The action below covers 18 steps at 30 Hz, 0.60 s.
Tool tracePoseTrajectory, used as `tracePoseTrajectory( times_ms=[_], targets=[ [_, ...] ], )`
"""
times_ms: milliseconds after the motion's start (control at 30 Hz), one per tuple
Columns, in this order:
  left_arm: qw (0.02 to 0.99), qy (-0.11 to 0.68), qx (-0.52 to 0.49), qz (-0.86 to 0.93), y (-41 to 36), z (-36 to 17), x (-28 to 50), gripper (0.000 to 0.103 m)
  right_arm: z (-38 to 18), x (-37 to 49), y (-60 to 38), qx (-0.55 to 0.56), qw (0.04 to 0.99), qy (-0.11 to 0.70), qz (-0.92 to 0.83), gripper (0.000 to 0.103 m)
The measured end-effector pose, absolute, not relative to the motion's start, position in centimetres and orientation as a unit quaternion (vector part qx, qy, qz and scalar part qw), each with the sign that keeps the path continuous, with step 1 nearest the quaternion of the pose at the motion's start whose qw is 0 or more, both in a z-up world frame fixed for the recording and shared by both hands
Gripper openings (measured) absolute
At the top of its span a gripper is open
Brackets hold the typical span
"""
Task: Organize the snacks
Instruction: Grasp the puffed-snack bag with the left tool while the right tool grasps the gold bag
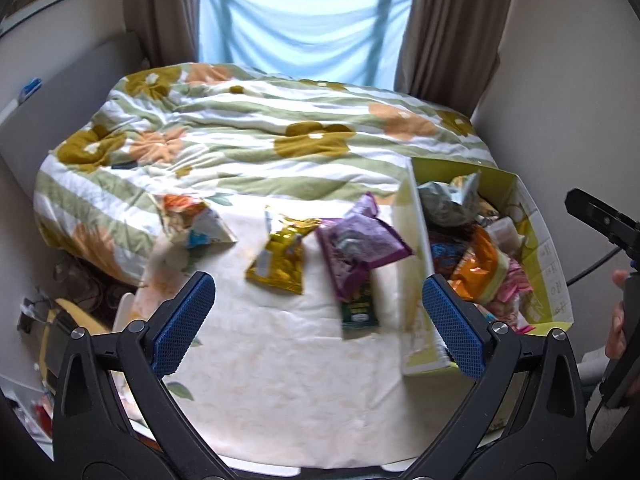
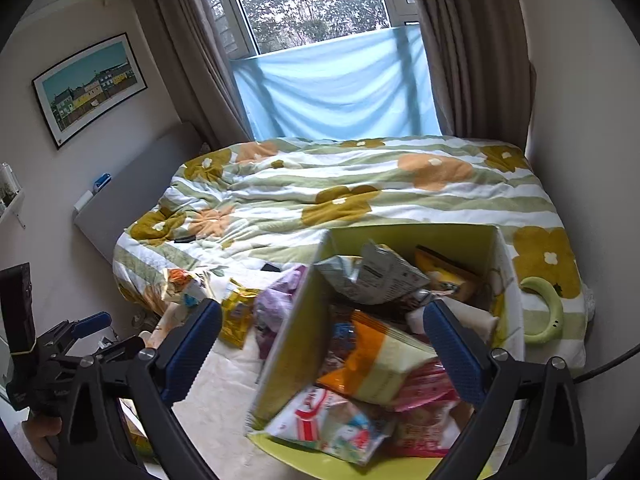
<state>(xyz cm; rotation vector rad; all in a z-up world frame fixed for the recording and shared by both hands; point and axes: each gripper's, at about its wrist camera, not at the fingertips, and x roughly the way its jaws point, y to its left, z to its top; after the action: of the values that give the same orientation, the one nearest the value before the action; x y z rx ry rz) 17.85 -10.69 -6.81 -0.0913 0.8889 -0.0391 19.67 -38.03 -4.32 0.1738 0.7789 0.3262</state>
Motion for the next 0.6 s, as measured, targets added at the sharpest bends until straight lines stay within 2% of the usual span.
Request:
tracePoseTrajectory(
  times_ms=[367, 600],
  targets=[
    [0.886, 0.458, -0.065, -0.033, 1.2, -8.7, 22.2, 0.102, -5.5, 20.9, -27.3, 0.094, 0.904, 0.389, 0.149, 0.1],
    [0.869, 0.483, -0.09, -0.054, 8.4, -11.1, 26.6, 0.102, -8.2, 23.4, -20.7, 0.105, 0.893, 0.418, 0.128, 0.1]
  ],
)
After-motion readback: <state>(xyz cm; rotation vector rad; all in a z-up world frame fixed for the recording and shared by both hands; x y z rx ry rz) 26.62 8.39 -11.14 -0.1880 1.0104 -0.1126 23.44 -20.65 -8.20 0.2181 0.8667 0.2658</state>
